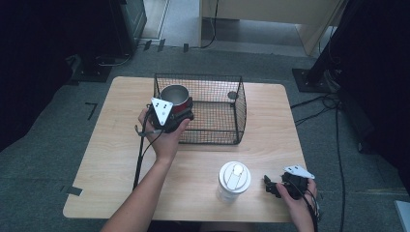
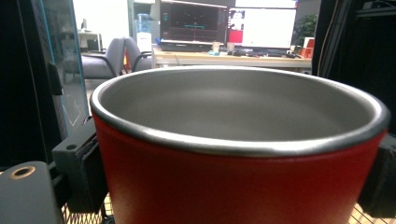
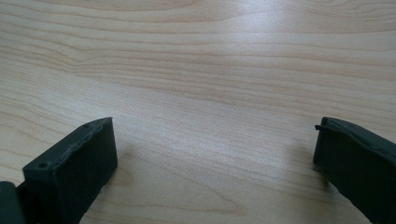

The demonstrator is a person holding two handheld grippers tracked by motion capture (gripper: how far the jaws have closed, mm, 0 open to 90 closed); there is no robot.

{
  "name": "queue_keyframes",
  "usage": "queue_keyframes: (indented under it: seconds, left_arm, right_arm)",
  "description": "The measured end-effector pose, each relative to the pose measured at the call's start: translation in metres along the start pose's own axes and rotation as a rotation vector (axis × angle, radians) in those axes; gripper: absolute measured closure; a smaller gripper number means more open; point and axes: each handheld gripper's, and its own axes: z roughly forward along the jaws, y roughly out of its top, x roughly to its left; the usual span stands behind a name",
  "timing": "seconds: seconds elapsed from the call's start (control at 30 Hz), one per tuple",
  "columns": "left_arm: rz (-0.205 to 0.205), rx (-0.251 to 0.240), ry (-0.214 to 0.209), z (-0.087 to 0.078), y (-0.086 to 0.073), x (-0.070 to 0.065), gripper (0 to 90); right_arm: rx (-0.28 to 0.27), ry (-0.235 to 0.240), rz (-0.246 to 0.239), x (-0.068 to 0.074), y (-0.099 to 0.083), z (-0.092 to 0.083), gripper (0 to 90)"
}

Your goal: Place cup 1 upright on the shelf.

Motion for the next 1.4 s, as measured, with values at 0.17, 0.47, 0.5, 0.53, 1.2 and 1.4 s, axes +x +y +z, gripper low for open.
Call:
queue_keyframes:
  seconds: [0.17,0.47,0.5,0.53,1.2,1.4]
  left_arm:
    - [-0.04,-0.069,-0.038,0.016,-0.008,0.01,7.8]
    - [-0.043,-0.098,-0.011,0.032,-0.011,0.012,7.8]
    - [-0.043,-0.098,-0.011,0.032,-0.011,0.012,7.8]
    - [-0.052,-0.094,-0.012,0.035,-0.009,0.013,7.8]
    - [-0.023,-0.046,0.06,0.063,-0.022,-0.003,7.8]
    - [-0.011,0.042,0.066,0.074,-0.03,-0.003,7.8]
  right_arm:
    - [0.0,0.003,-0.006,0.0,0.001,0.001,0.0]
    - [0.001,0.004,-0.005,0.0,0.001,0.001,0.0]
    - [0.001,0.004,-0.005,0.0,0.001,0.001,0.0]
    - [0.001,0.004,-0.006,0.0,0.001,0.001,0.0]
    - [0.001,0.004,-0.006,0.0,0.001,0.001,0.0]
    - [0.001,0.004,-0.005,0.0,0.001,0.001,0.0]
